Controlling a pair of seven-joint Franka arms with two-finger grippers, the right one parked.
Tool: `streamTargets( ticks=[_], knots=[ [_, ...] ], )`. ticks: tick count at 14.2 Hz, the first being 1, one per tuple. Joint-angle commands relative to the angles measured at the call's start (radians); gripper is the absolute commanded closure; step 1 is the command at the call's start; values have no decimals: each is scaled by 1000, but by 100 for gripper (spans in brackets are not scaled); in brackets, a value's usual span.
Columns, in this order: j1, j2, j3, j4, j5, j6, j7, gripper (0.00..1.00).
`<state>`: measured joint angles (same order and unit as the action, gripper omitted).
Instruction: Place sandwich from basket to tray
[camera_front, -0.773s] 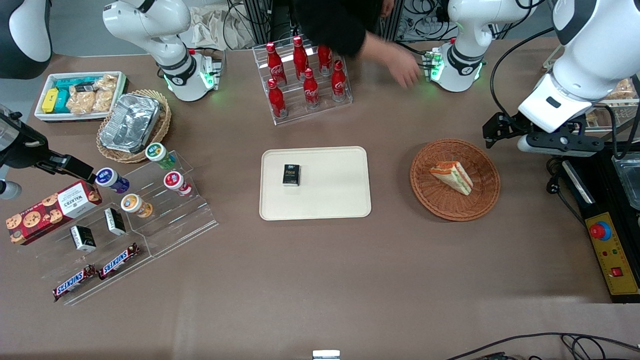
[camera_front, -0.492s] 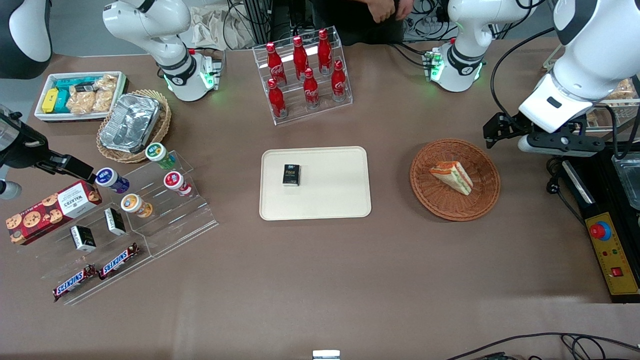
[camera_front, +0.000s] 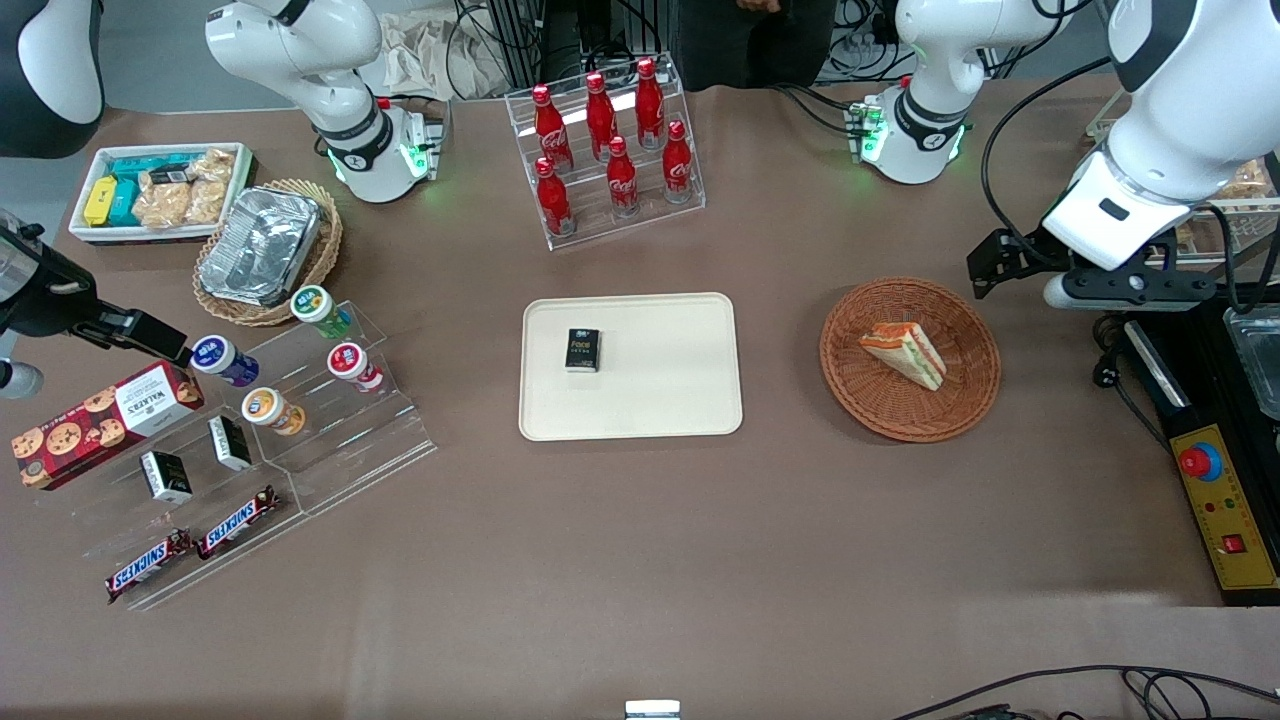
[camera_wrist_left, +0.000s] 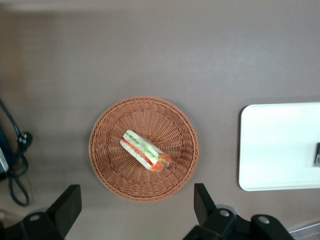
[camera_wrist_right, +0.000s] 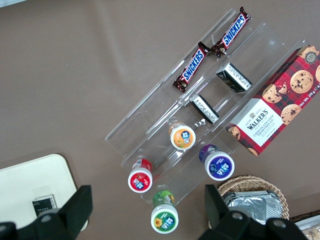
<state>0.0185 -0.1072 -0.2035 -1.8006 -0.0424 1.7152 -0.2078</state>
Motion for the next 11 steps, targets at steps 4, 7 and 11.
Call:
streamTargets(
  ticks=[4,7,11],
  knots=[
    [-17,-16,-14,-8,7,-51,-393,0],
    [-28,-16,-16,-8,7,-51,-562,0],
    [-41,-14,-14,-37,13,-39,-766,0]
  ],
)
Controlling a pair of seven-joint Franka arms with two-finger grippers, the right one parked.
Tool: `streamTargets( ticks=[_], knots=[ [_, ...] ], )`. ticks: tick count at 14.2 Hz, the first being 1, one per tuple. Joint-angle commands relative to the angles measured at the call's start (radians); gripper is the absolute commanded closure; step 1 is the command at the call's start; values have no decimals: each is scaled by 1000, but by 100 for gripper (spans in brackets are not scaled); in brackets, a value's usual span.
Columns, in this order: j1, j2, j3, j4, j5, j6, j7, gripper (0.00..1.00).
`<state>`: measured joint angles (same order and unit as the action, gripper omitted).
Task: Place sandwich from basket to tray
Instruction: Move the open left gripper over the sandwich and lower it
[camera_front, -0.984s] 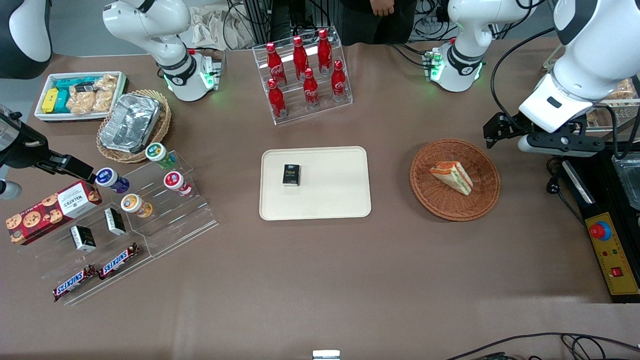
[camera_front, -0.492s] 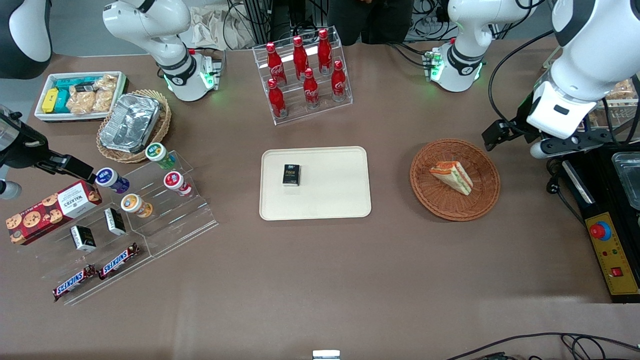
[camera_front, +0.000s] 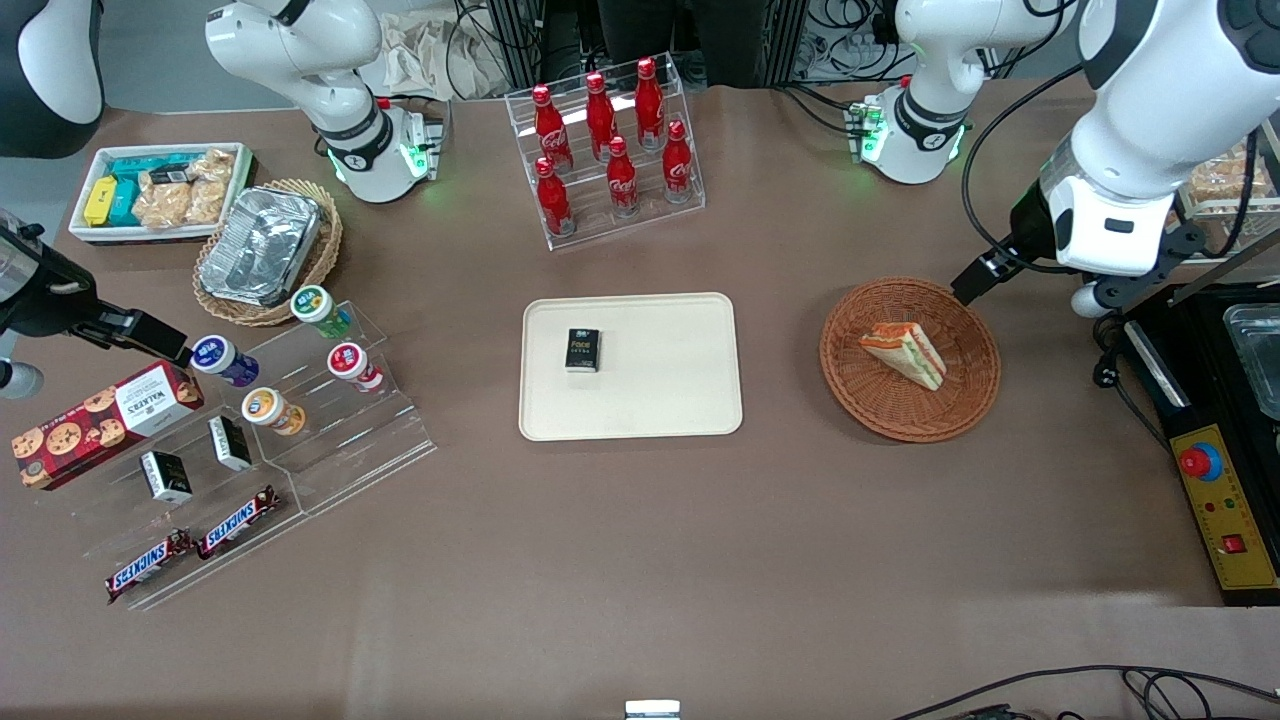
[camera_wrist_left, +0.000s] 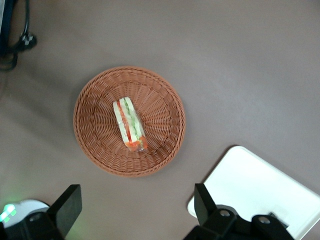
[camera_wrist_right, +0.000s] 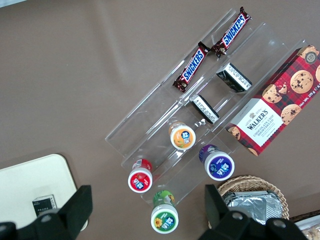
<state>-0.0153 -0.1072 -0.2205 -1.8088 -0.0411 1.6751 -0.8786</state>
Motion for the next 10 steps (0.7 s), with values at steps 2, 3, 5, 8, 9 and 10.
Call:
streamTargets(
  ticks=[2,3,5,8,9,10],
  knots=[
    [-21,-15,3,-69,20,17,-123,0],
    [-22,-14,3,-79,21,21,-134,0],
    [-23,-12,3,-130,21,34,-140,0],
    [-22,-17,4,-249,23,144,-163,0],
    [-20,-14,7,-283,33,182,-164,0],
    [-20,-12,7,-328,59,225,-166,0]
  ],
)
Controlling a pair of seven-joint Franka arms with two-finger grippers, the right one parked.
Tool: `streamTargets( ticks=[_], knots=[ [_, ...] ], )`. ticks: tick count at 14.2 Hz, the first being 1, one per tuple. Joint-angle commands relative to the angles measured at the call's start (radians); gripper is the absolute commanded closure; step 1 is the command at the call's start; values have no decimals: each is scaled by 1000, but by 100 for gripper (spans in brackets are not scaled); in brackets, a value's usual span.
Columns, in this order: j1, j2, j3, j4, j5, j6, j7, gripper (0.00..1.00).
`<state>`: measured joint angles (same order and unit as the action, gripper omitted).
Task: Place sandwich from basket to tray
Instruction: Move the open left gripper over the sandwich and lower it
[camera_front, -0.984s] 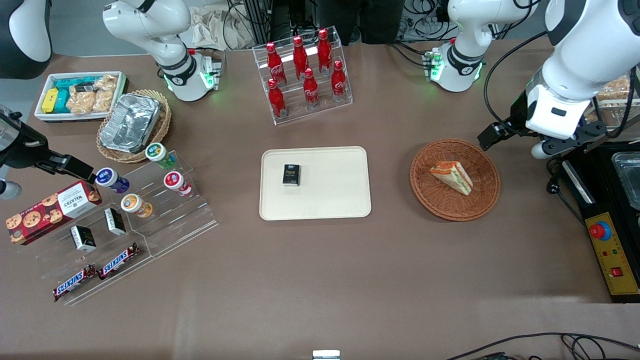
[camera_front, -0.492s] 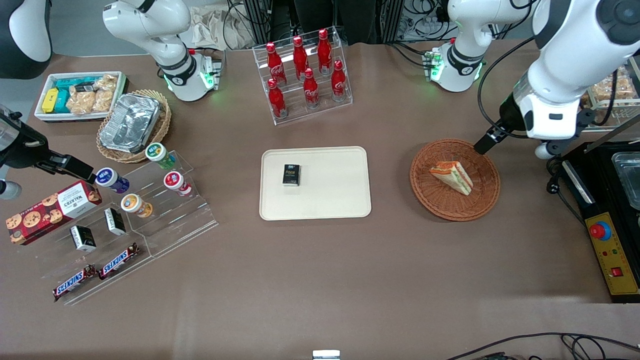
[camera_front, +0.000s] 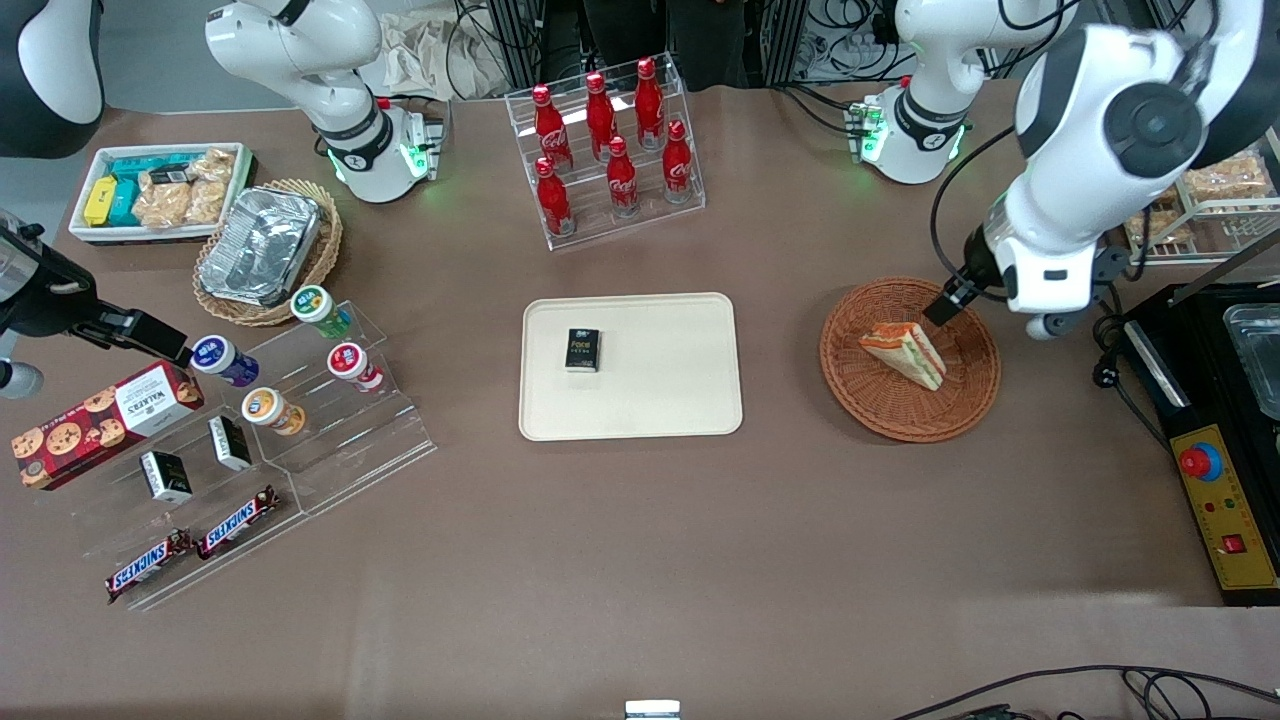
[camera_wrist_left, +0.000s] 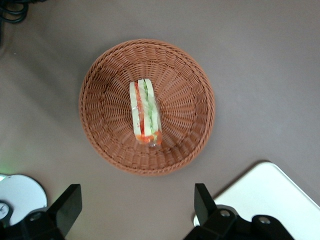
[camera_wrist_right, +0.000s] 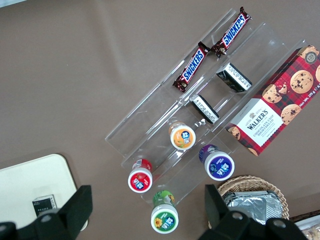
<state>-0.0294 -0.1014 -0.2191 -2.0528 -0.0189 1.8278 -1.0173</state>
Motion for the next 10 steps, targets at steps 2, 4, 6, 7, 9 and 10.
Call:
streamTargets(
  ticks=[2,4,6,7,9,10],
  knots=[
    [-6,-23,7,-189,53,190,-62,0],
    [-6,0,7,-248,102,269,-113,0],
    [-3,43,7,-286,105,350,-138,0],
    [-3,61,7,-297,105,379,-138,0],
    [0,92,7,-317,105,412,-139,0],
    [0,103,7,-325,105,430,-142,0]
  ],
)
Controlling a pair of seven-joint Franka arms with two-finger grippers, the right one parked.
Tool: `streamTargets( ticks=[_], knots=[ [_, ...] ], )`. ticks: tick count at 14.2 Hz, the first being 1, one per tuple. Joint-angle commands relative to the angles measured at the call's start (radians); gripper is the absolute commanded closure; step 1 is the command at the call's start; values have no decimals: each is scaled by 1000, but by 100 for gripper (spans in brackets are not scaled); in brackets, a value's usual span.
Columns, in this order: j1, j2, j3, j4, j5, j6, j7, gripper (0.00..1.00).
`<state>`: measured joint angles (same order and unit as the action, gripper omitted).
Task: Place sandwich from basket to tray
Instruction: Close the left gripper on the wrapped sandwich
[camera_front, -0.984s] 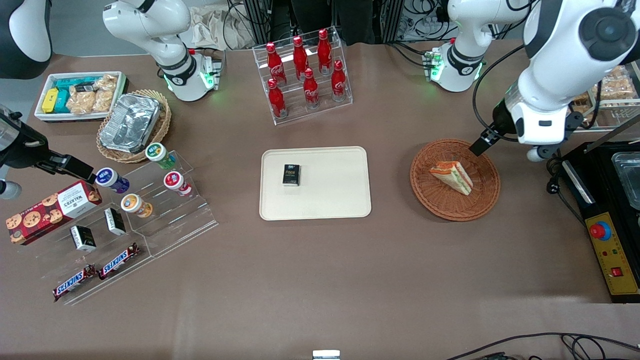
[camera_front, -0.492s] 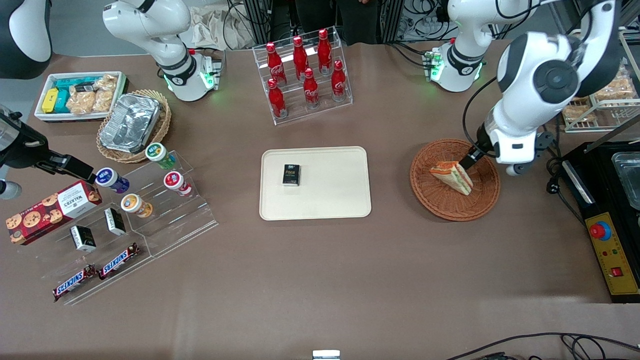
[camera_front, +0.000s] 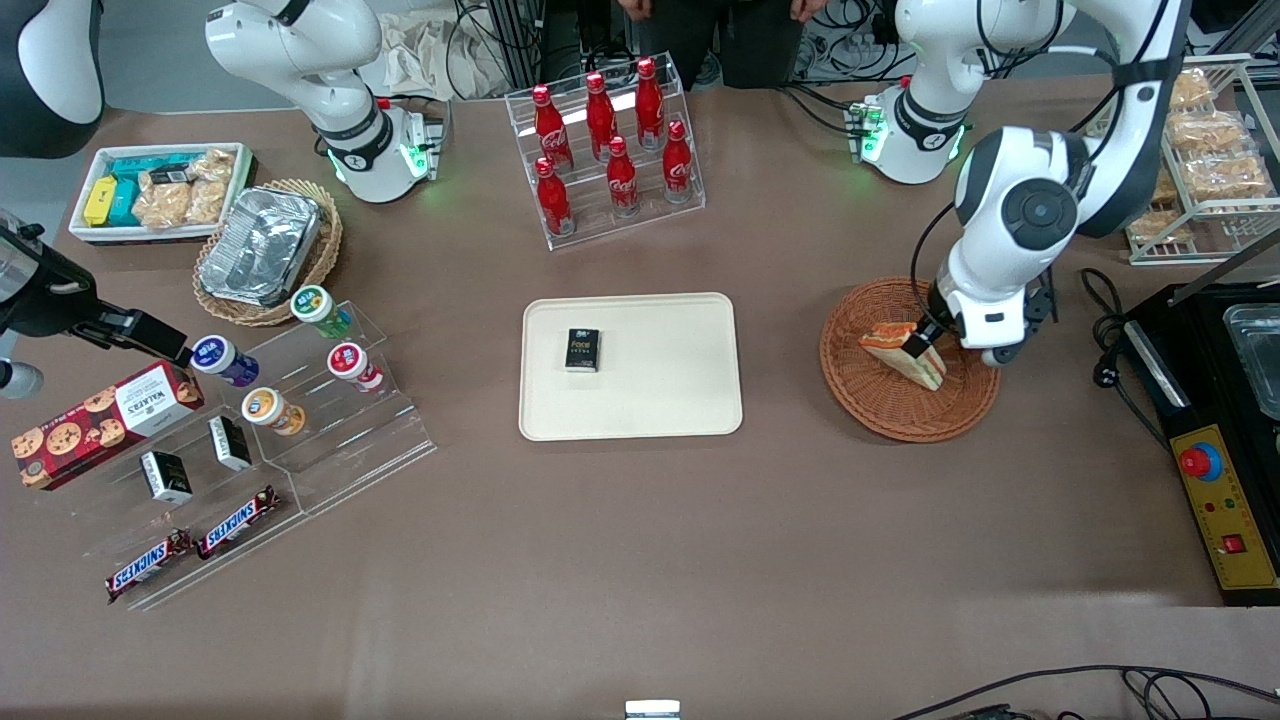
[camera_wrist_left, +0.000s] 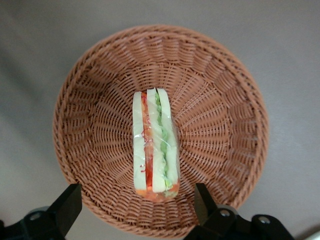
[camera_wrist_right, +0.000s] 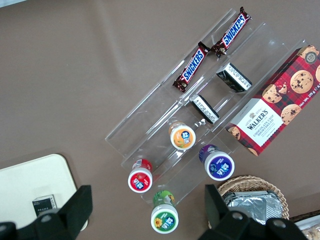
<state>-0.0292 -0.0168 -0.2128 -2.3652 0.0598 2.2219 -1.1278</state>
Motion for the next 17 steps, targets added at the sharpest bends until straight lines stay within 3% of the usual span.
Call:
streamTargets(
  ticks=[1,9,10,12,15,16,17],
  knots=[
    [0,27,1,-22,26,53,-41,0],
    [2,87,7,-88,28,197,-50,1],
    [2,90,7,-89,28,208,-50,10],
    [3,103,7,-92,26,220,-50,54],
    [3,112,9,-97,26,248,-70,77],
    [3,113,9,-97,26,248,-70,93],
    [2,112,9,-97,29,248,-67,100]
  ],
)
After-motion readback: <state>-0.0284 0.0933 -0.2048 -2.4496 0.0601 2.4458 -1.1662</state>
